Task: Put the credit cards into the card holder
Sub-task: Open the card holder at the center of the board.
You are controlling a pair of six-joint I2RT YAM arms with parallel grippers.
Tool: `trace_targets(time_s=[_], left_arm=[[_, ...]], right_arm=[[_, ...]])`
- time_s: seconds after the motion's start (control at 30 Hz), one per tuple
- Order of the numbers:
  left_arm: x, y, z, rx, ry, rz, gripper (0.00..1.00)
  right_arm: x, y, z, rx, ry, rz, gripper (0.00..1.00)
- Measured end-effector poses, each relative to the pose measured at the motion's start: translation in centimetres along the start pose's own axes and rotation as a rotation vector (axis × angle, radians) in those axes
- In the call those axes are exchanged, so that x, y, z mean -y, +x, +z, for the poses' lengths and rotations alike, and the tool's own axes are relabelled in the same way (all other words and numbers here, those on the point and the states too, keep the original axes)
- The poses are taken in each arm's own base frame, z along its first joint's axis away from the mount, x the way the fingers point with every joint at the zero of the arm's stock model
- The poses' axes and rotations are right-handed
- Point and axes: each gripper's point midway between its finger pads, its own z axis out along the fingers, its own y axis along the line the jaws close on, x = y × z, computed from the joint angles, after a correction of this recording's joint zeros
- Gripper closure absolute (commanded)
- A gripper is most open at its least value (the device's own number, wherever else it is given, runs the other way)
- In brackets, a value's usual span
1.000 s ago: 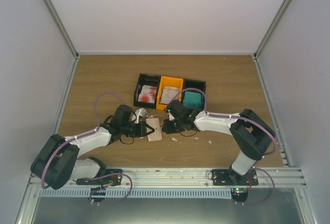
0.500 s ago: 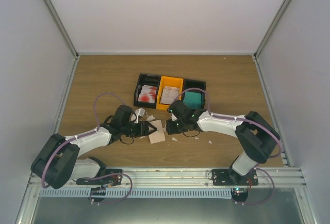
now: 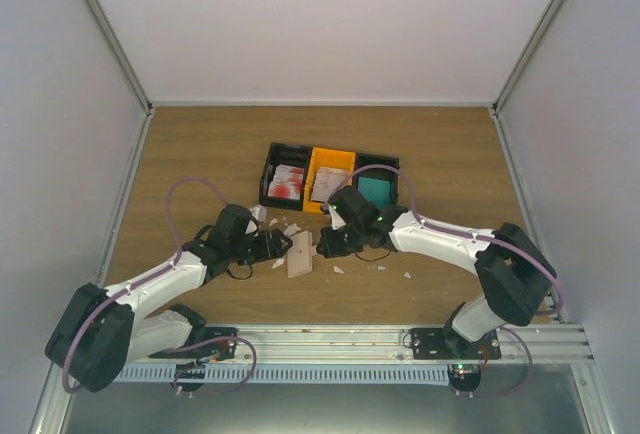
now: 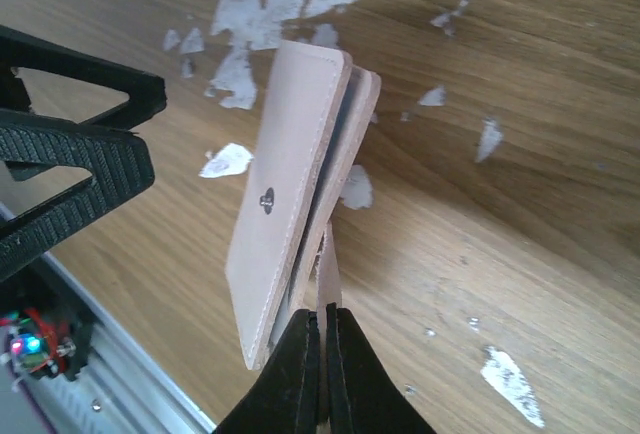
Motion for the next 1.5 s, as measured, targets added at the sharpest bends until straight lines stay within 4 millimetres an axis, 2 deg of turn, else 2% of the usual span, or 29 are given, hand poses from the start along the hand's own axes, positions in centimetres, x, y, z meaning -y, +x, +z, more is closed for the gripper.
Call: trace_targets(time_s=[0.33, 0.5, 0.63, 0.73, 0.83, 1.07, 1.4, 1.5], left_arm=[[1.6, -1.3, -1.7, 0.074, 0.052, 0.03, 0.23], [1.8, -1.5, -2.1, 0.089, 0.059, 0.034, 0.23], [2.1, -1.7, -2.4, 0.103, 0.068, 0.039, 0.24], [2.1, -1.7, -2.4, 0.101, 0.071, 0.039, 0.29], [2.3, -1.6, -2.3, 0.09, 0.084, 0.047, 0.39], [2.1, -0.9, -0.9, 0.032, 0.096, 0.045, 0.56], [2.9, 1.1, 1.8, -0.114, 0.198, 0.042, 0.57], [3.3, 2.0, 2.6, -0.179, 0.253, 0.026, 0.57]], right_arm=[[-3.9, -1.2, -0.6, 0.014, -0.178, -0.033, 1.0], [-4.6, -1.8, -0.8, 0.032, -0.205, -0.043, 0.99], [-4.4, -2.0, -0.9, 0.041, -0.189, -0.041, 0.99], [-3.5, -2.1, -0.7, 0.05, -0.133, -0.036, 0.99], [-2.0, -2.2, -0.6, 0.06, -0.052, -0.026, 1.0], [1.1, -1.9, -0.7, 0.065, 0.097, 0.002, 1.0], [4.6, -1.5, -0.4, 0.065, 0.263, 0.027, 0.99], [6.0, -1.2, 0.0, 0.056, 0.323, 0.032, 0.96]])
